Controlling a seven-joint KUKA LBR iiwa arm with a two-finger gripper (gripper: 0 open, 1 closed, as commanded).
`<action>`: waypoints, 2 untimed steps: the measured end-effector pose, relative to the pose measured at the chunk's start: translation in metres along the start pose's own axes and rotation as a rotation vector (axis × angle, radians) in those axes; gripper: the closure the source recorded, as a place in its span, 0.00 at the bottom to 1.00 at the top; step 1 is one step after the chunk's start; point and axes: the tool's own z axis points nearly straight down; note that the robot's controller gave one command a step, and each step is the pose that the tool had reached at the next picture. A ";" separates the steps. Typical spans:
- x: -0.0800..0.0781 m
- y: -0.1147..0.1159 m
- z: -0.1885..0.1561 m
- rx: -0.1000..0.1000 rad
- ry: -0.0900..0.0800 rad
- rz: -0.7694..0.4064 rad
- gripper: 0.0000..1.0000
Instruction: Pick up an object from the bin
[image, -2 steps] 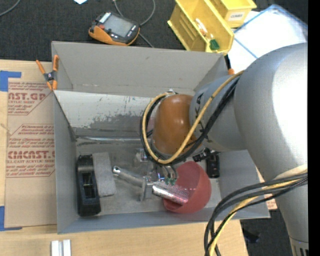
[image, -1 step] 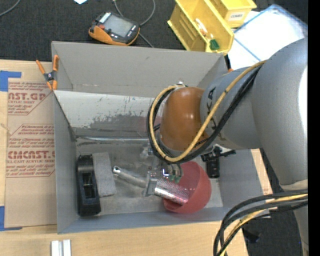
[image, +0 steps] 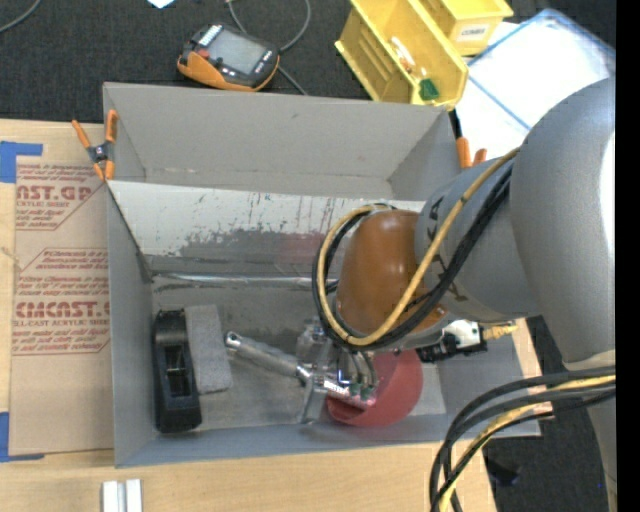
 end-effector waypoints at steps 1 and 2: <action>-0.004 -0.005 0.029 -0.006 -0.020 0.076 0.00; 0.001 -0.007 0.028 -0.005 -0.011 0.149 1.00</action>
Offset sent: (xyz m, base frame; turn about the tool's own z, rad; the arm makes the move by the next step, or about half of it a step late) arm -0.0030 -0.0072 -0.0286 0.1497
